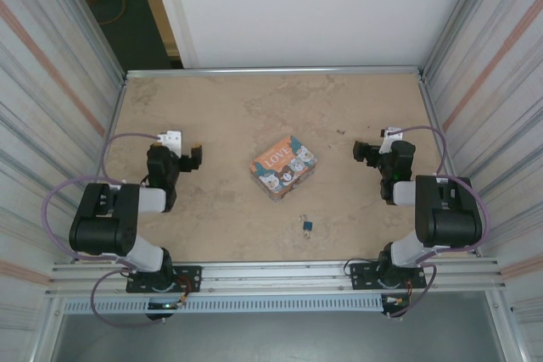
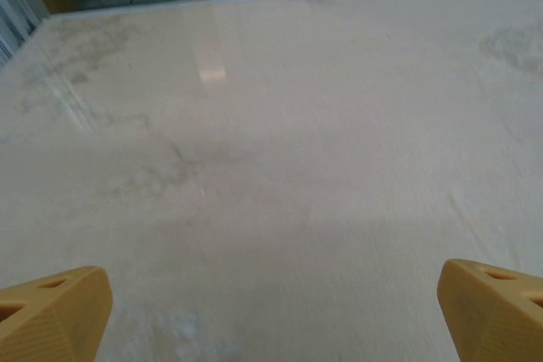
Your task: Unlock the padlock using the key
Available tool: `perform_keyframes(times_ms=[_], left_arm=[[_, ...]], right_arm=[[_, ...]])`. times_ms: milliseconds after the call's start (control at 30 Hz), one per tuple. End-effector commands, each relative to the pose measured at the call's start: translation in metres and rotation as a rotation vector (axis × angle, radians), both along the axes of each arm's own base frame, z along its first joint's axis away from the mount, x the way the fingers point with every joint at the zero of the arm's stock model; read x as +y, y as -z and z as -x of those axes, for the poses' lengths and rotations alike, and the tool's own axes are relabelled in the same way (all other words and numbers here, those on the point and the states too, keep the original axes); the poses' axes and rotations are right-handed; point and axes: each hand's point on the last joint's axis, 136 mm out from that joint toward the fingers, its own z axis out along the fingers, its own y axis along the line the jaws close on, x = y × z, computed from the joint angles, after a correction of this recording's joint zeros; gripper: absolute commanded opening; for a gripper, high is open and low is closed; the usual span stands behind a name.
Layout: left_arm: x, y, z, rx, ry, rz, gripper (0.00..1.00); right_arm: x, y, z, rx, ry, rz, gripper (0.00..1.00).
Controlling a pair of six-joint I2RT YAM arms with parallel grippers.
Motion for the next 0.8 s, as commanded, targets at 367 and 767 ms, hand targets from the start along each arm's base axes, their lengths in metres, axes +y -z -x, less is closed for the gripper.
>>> perform_keyframes(times_ms=[367, 767], left_arm=[[-0.0003, 0.0029, -0.0016, 0.034, 0.019, 0.035, 0.99], [-0.0002, 0.0031, -0.0016, 0.034, 0.018, 0.035, 0.99]], right_arm=[[-0.0018, -0.0001, -0.0013, 0.002, 0.008, 0.027, 0.99], [-0.0017, 0.0000, -0.0017, 0.004, 0.007, 0.023, 0.99]])
